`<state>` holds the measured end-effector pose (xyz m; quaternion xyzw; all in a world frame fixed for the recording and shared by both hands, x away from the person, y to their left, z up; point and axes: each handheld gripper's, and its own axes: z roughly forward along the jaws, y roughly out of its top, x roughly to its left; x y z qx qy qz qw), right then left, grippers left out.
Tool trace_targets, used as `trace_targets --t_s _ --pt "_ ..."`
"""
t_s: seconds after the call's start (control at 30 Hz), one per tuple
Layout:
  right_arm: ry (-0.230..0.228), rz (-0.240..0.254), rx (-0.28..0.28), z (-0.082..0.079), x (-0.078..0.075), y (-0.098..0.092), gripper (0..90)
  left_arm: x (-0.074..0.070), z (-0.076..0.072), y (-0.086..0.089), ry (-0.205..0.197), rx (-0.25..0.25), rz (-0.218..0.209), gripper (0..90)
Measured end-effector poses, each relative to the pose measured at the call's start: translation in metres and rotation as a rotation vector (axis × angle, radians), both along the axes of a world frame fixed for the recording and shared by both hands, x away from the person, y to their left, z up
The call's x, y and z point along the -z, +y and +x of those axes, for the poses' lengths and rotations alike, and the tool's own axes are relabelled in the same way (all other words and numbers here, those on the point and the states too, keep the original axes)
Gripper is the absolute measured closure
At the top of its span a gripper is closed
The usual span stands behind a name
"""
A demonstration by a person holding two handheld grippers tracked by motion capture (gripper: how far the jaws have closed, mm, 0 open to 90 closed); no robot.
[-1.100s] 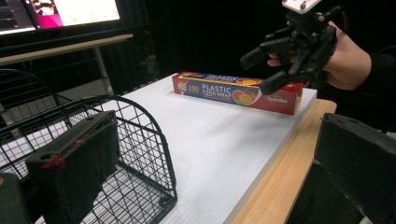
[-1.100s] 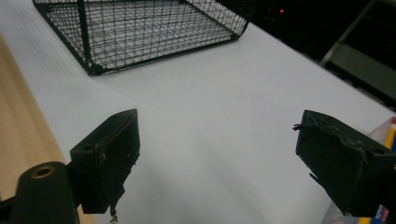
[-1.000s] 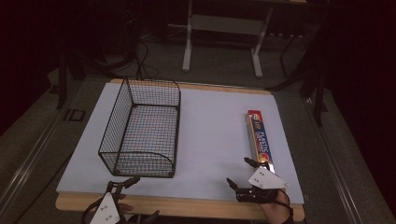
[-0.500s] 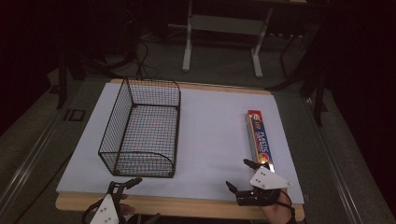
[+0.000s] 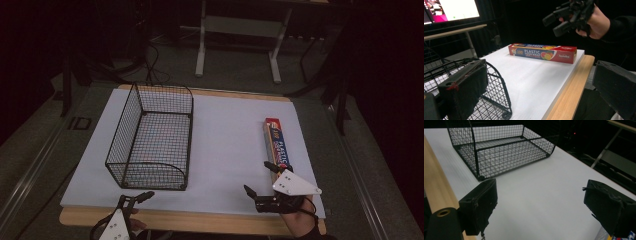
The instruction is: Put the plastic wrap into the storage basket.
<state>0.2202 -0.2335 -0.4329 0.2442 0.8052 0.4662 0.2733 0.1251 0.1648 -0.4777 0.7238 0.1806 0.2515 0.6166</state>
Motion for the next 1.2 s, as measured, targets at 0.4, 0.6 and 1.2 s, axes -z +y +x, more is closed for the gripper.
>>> trace_targets --t_s 0.4,0.6,1.2 --pt "-0.028 0.002 0.057 0.015 -0.013 -0.001 11.0 0.0 0.001 0.0 0.011 0.0 -0.01 0.7" --pt "-0.036 -0.002 0.124 0.031 -0.02 -0.006 10.3 0.0 0.001 0.0 0.014 0.006 -0.007 0.7" --pt "0.018 0.003 0.32 0.069 -0.022 -0.034 9.9 0.0 0.002 0.001 0.026 0.012 -0.015 0.7"
